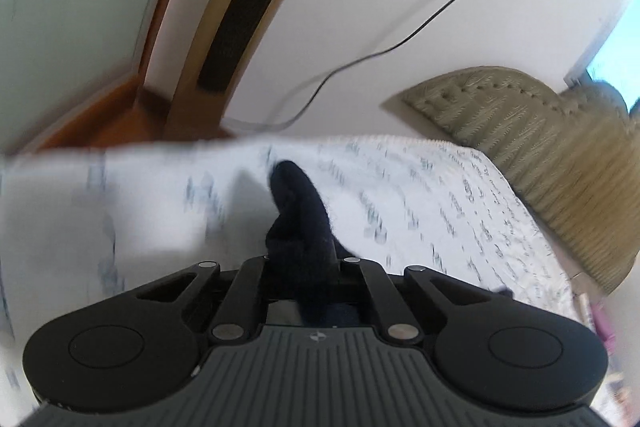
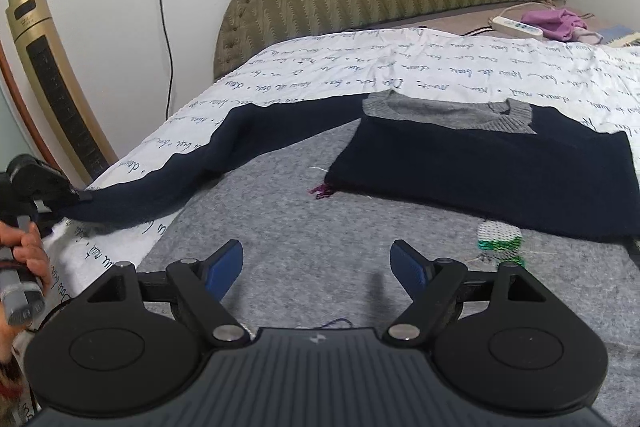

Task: Fold small clothes
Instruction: 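Carry the sleeve with the left gripper across the body toward the folded sleeve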

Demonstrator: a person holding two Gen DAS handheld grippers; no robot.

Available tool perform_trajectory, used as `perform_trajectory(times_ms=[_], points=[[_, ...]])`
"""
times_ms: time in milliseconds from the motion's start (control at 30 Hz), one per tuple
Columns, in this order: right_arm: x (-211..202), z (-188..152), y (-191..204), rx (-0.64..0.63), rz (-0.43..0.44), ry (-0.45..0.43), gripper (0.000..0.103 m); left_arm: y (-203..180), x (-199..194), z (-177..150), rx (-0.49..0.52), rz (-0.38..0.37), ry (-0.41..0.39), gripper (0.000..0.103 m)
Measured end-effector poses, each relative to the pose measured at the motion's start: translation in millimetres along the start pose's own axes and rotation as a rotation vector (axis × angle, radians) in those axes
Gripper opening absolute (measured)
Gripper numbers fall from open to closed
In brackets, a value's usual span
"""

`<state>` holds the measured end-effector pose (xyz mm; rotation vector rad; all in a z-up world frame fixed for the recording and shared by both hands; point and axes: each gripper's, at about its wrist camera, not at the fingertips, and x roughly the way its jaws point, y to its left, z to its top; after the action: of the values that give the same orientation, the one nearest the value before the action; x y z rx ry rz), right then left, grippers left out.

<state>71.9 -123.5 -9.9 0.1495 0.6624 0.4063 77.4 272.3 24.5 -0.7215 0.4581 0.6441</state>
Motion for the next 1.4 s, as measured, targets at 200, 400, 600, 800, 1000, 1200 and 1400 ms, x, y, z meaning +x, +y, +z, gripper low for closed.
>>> perform_trajectory(times_ms=[200, 400, 600, 800, 1000, 1200, 1400], points=[[-5.6, -3.8, -21.5, 0.051, -0.021, -0.002, 0.081, -22.5, -0.1, 45.3, 0.146, 0.128, -0.183, 0.007], [-5.6, -4.6, -40.8, 0.091, -0.043, -0.005, 0.081, -66.6, 7.0, 49.7, 0.273, 0.124, -0.189, 0.007], [-6.6, -8.3, -56.4, 0.127, -0.055, 0.005, 0.081, -135.5, -11.6, 3.2, 0.449, -0.055, -0.165, 0.007], [-12.5, -9.7, -69.5, 0.155, -0.077, -0.011, 0.081, -200.4, -32.0, -75.2, 0.641, -0.254, -0.096, 0.007], [-14.4, -11.6, -84.8, 0.205, -0.087, -0.030, 0.081, -230.7, -33.6, -148.7, 0.783, -0.380, -0.020, 0.008], [-9.5, 15.3, -122.0, 0.366, 0.079, -0.128, 0.082, -221.0, -20.6, -192.4, 0.845, -0.395, 0.061, 0.008], [72.4, 51.0, -155.1, 0.598, 0.412, 0.009, 0.083, -211.6, -23.8, -211.0, 0.901, -0.405, 0.102, 0.021]])
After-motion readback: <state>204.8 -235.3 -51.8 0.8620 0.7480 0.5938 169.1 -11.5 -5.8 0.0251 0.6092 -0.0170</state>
